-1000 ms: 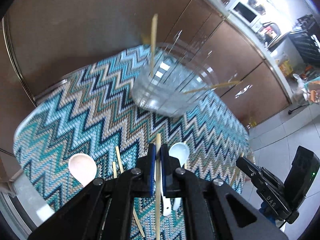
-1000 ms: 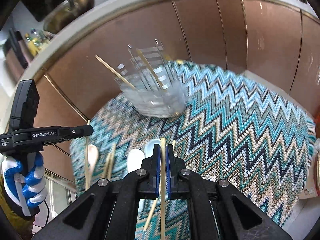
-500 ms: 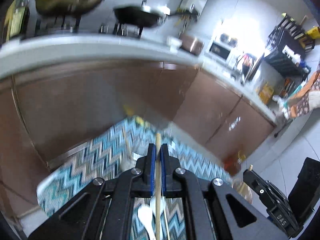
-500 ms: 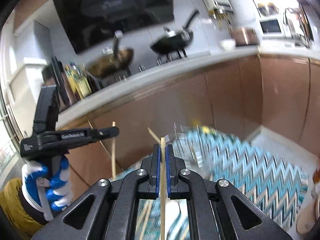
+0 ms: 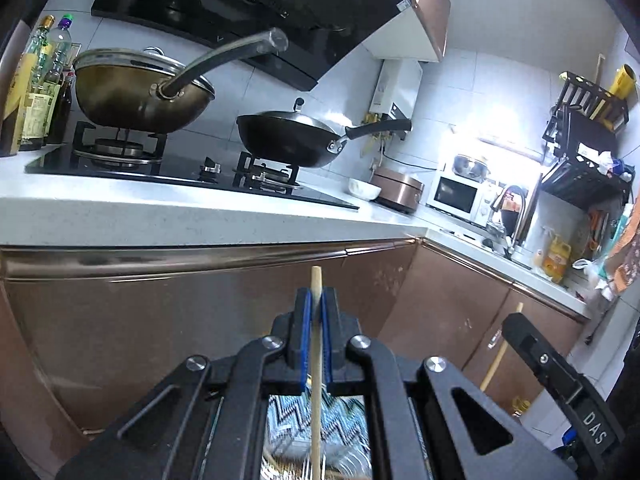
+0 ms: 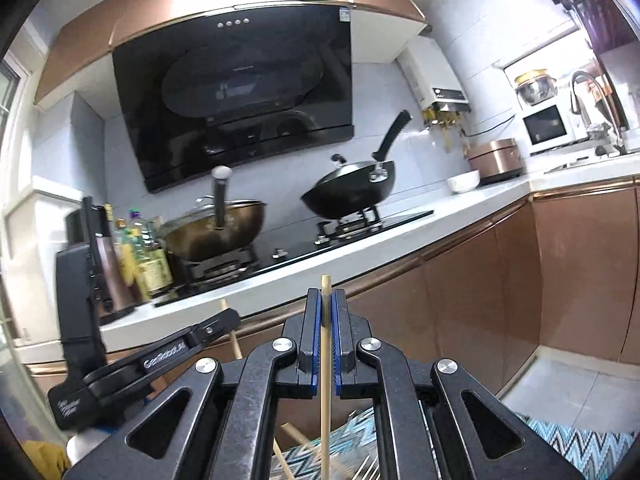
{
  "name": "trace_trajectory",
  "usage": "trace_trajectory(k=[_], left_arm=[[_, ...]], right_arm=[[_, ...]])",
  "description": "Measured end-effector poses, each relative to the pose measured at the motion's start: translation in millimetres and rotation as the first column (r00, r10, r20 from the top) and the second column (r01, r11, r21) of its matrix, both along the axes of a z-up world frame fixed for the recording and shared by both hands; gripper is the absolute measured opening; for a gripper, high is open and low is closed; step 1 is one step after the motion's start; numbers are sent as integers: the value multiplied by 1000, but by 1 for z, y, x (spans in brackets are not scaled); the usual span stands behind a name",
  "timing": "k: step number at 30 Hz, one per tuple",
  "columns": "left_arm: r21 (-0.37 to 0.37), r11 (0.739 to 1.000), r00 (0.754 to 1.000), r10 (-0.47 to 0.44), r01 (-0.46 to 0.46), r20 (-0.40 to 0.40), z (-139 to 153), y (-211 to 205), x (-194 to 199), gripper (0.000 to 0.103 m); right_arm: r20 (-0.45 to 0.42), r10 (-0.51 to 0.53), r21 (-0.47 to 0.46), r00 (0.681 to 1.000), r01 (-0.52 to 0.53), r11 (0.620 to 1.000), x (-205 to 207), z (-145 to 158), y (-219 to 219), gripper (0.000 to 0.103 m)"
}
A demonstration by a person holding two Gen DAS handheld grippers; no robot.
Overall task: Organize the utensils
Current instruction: 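Raise the left tool's chopstick above the rack while the right tool lifts its chopstick there, then open the left tool to drop its chopstick in the cup while the right tool opens too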
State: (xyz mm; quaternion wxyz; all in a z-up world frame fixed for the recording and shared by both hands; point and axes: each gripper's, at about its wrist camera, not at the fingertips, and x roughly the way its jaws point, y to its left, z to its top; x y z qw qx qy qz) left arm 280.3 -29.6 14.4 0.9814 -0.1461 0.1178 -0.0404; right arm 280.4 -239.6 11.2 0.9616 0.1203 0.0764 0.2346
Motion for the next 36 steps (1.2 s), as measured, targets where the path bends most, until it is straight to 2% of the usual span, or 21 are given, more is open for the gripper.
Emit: trace_trajectory(k=[8, 18, 21, 23, 24, 25, 31, 36], left_arm=[[18, 1000, 1000, 22, -22, 1, -53, -8, 35, 5], [24, 999, 1000, 22, -22, -12, -95, -20, 49, 5], [27, 1000, 1000, 9, -9, -24, -107, -21, 51, 7], [34, 999, 999, -6, 8, -38, -112, -22, 50, 14], [34, 999, 999, -15, 16, -46, -114, -22, 47, 23], [34, 999, 998, -22, 24, -52, -114, -21, 44, 28], [95, 995, 999, -21, 24, -42, -86, -7, 9, 34], [139, 990, 1000, -14, 18, -28, -54, 10, -30, 42]], right_arm=[[8, -81, -89, 997, 81, 993, 42, -46, 11, 5], [17, -125, -168, 992, 126, 978, 48, -83, 17, 5], [-5, -132, -176, 991, 129, 976, 48, -95, 17, 5], [-18, -137, -188, 990, 132, 973, 45, -102, 17, 9], [-25, -137, -196, 990, 129, 972, 42, -104, 17, 11], [-28, -137, -200, 990, 129, 971, 40, -105, 17, 15], [-20, -145, -205, 989, 138, 969, 12, -87, 11, 25], [-11, -141, -190, 990, 136, 972, -19, -58, 4, 28]])
